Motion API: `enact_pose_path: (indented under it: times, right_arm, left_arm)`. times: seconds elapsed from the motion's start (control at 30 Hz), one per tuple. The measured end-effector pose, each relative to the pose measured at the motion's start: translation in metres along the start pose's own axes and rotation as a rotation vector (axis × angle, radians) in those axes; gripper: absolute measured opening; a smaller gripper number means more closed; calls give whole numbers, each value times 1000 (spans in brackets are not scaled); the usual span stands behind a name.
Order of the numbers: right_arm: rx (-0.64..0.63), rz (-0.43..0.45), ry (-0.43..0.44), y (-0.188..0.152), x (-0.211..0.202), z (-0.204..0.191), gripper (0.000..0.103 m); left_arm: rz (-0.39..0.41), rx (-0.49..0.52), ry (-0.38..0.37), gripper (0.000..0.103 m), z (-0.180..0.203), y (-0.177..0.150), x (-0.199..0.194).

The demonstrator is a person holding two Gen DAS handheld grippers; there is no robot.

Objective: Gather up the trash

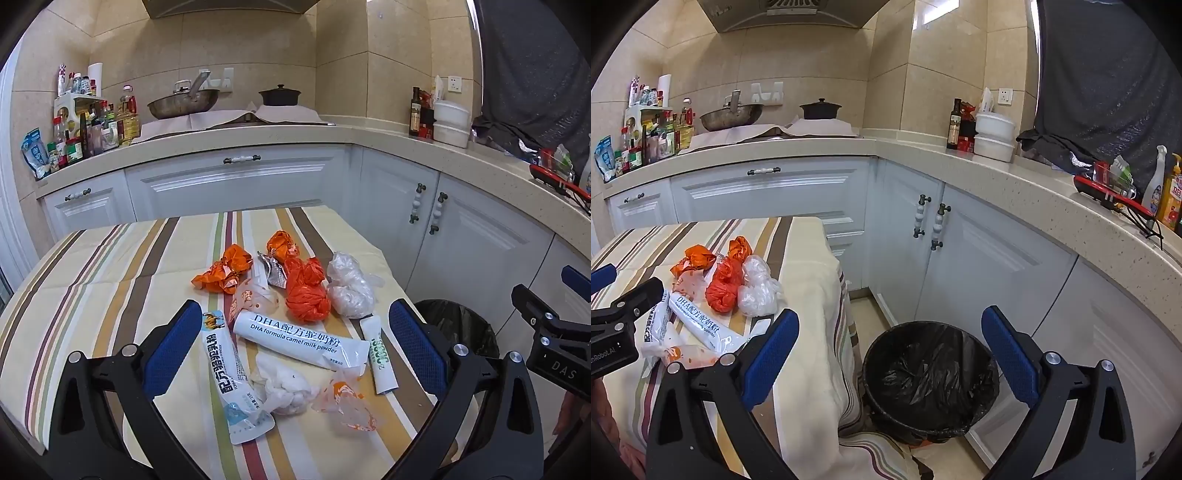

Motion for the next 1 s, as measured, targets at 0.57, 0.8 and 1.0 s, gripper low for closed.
enact_pose_path:
  times: [0.57, 0.8, 1.0]
  right_arm:
    - [0, 3, 2, 2, -1, 1, 96]
    - [-1, 2, 0, 1, 0, 0, 96]
    - [0, -1, 1, 0, 0, 0, 96]
  left_arm:
    - [2, 3, 2, 99, 2, 3, -5]
    - [-3, 1, -2, 99, -1, 3, -2]
    - [-6, 6, -3, 99, -4, 0, 4]
Point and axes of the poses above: each gripper's, at about its wrist camera, not at the fingertips, and x roughly the way its jaws point, z to its right, y to its top, the point moved 3 cm from there along x, roughly the way its jaws point, and after that the axes turned 12 degrees about y, right-handed, at the moved point
